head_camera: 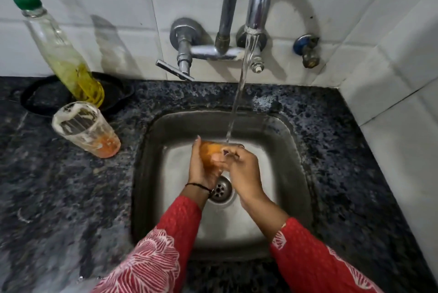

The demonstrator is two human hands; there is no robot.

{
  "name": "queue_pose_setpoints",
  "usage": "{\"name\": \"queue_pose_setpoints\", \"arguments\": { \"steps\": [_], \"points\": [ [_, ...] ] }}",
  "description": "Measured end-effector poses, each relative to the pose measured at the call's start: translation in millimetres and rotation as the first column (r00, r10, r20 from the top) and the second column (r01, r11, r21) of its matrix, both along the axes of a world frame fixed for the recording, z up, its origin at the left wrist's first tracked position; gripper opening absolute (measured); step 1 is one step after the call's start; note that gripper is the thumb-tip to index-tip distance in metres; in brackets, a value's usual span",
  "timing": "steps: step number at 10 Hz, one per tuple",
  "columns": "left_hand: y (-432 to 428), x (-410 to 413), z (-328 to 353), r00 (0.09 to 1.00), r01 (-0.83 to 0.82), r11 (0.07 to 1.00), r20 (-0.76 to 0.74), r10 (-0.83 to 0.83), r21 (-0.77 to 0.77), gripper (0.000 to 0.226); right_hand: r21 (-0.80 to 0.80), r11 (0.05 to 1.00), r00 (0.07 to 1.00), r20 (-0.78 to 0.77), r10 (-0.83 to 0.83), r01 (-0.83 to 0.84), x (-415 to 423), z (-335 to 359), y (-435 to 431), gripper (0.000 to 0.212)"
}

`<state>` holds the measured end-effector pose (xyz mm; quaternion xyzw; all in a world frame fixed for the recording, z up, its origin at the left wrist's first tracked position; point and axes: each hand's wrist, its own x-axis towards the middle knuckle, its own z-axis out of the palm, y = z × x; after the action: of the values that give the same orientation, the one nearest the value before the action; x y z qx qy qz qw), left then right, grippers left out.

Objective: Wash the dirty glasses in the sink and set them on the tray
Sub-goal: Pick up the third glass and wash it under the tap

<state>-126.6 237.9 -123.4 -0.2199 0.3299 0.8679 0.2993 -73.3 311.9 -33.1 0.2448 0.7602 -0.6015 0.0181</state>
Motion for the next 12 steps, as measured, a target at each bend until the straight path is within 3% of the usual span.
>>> {"name": "queue_pose_setpoints", "arguments": {
  "steps": [1,2,3,4,5,6,7,8,9,10,11,12],
  "points": [
    [0,-5,2,0.997,0.068,0.992,0.054,-0.063,-0.106,0.075,-0.075,0.985,0.987,0.034,0.160,-0.157,3,-8,-4,0.026],
    [-2,-20,7,0.984,0.116,0.989,0.149,-0.102,-0.092,0.079,0.800,0.320,0.692,0.157,0.705,-0.507,1,-14,17,0.032],
    [0,-32,11,0.985,0.100,0.992,0.148,-0.088,-0.074,0.076,0.881,0.080,0.626,0.264,0.734,-0.465,-24,-16,41,0.032],
    [10,-34,21,0.998,-0.002,0.998,0.062,0.006,-0.064,0.059,0.607,0.648,0.868,0.154,0.471,-0.460,-44,0,25,0.030],
    [19,-37,26,0.994,-0.102,0.992,0.026,0.104,-0.072,0.051,-0.244,0.970,0.998,0.056,0.029,-0.014,-54,12,0,0.024],
    [12,-50,29,0.995,0.009,0.982,0.102,0.010,-0.189,0.044,-0.054,0.959,0.960,-0.044,0.276,-0.278,-43,-6,-2,0.022],
    [2,-56,30,0.965,0.182,0.963,0.224,-0.136,-0.198,0.053,0.665,0.340,0.633,0.260,0.729,-0.664,-34,-22,24,0.030],
    [1,-53,28,0.964,0.169,0.979,0.228,-0.139,-0.117,0.060,0.852,-0.007,0.584,0.365,0.725,-0.524,-39,-35,39,0.041],
    [6,-49,23,0.985,0.091,0.992,0.154,-0.076,-0.090,0.055,0.299,0.911,0.951,-0.033,0.307,-0.283,-41,-21,6,0.029],
    [9,-45,25,0.989,0.117,0.988,0.101,-0.107,-0.097,0.041,-0.357,0.934,1.000,0.030,0.009,0.003,-49,-19,-7,0.018],
    [3,-48,26,0.965,0.230,0.958,0.166,-0.202,-0.170,0.042,0.080,0.924,0.920,-0.098,0.380,-0.374,-31,-32,9,0.021],
    [0,-46,27,0.962,0.196,0.971,0.218,-0.163,-0.140,0.049,0.823,0.353,0.673,0.048,0.738,-0.445,-28,-44,41,0.037]
  ]
}}
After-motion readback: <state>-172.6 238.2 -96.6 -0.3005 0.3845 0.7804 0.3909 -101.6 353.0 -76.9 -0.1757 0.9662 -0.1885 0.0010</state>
